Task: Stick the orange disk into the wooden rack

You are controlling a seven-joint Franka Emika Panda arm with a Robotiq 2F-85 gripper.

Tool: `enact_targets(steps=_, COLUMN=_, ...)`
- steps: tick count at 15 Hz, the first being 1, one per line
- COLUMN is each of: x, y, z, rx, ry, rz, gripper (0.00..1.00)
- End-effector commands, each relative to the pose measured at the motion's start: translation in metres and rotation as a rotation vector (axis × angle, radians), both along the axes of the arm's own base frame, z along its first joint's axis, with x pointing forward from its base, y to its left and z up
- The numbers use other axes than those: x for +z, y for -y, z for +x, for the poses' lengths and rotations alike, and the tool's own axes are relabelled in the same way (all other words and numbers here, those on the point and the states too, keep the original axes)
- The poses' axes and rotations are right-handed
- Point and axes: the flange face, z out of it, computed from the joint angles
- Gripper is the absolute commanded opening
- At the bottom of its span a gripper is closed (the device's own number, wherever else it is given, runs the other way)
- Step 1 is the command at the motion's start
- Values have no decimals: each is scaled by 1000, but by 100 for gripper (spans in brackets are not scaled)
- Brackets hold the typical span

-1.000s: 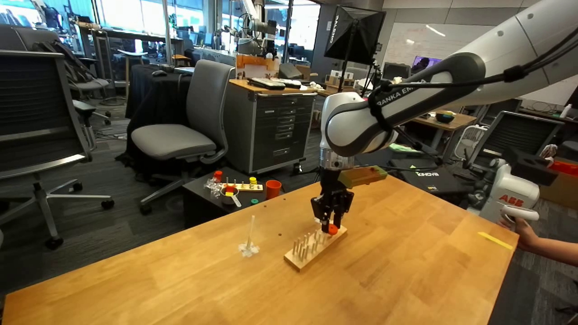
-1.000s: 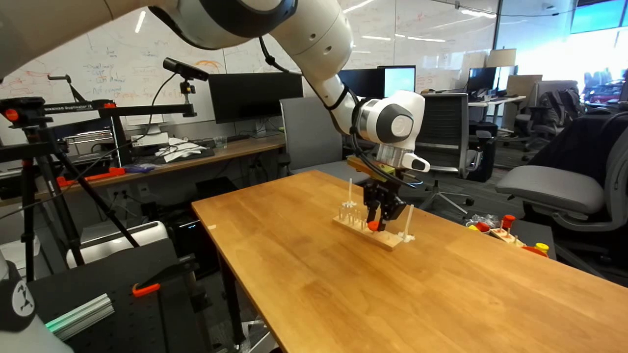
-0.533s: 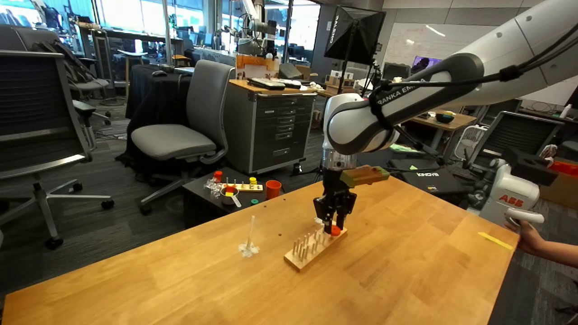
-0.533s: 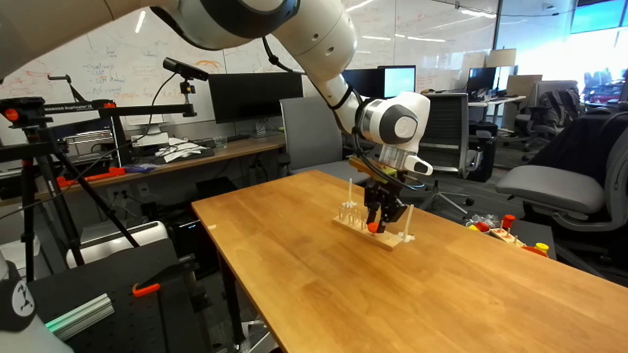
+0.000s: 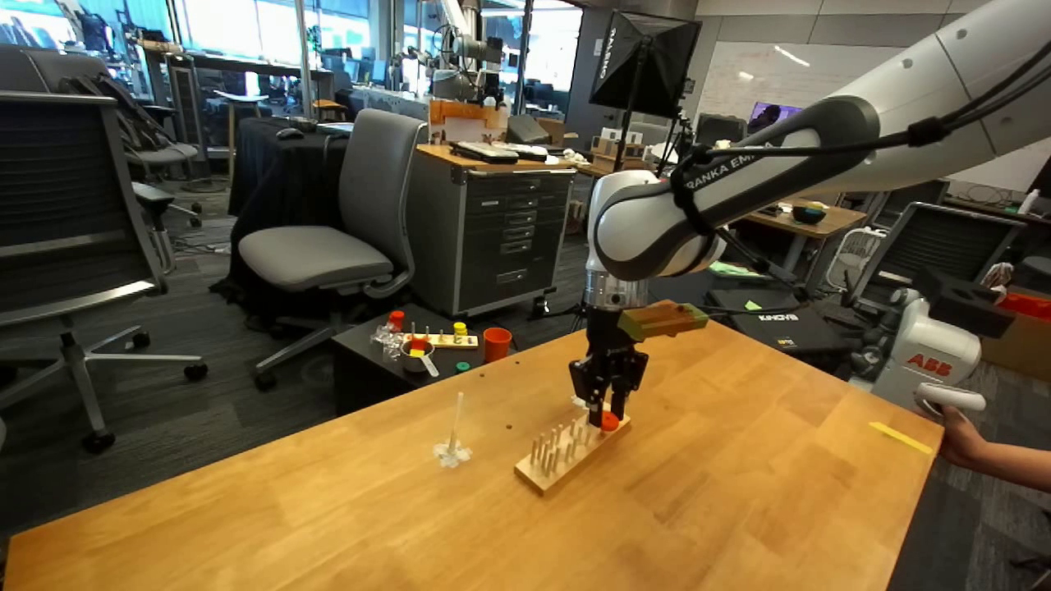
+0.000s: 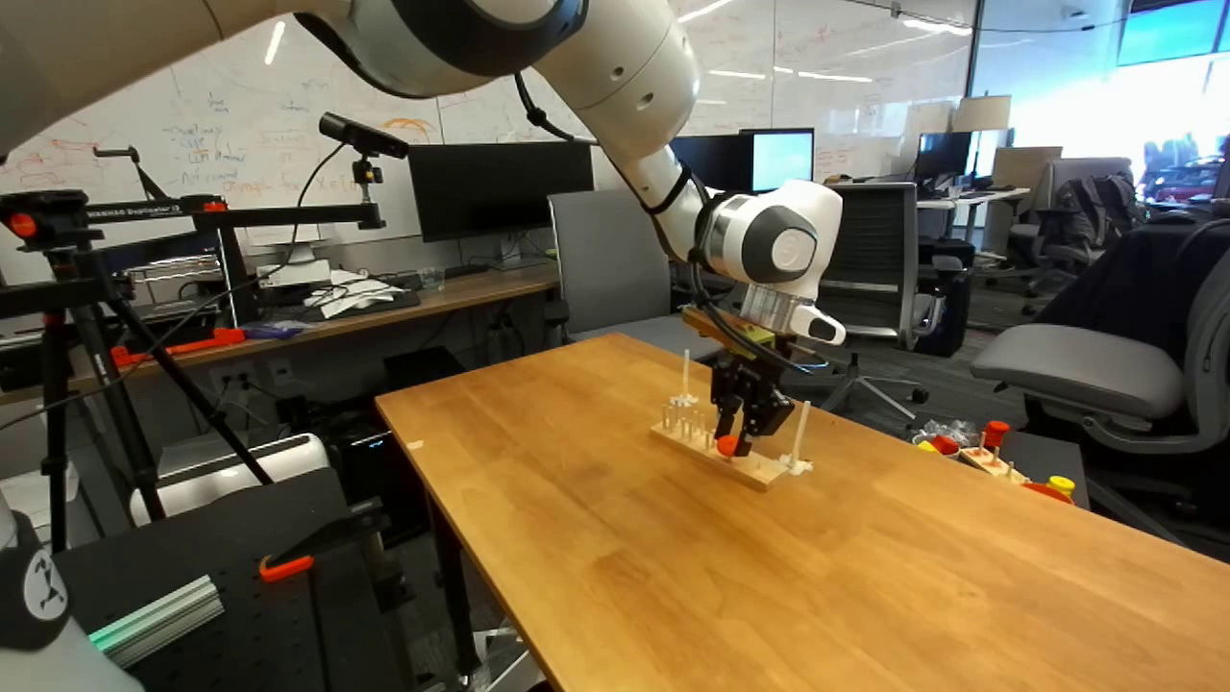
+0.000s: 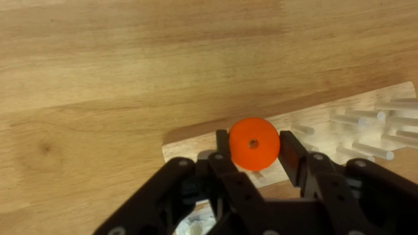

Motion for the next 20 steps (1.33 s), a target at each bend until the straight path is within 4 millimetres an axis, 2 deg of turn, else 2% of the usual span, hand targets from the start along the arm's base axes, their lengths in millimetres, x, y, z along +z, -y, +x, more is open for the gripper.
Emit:
enact_targets(steps=1, x=-4, y=-3, z=4, rx=-15, ry=-19, rz=35, gripper=17)
enact_targets(steps=13, x=6, y=-9, z=8, rx=-8, ry=-14, rz=39, gripper=17)
enact_targets(steps=20, x=-1, y=1, z=8, rx=-24, ry=-24, rz=40, gripper=17)
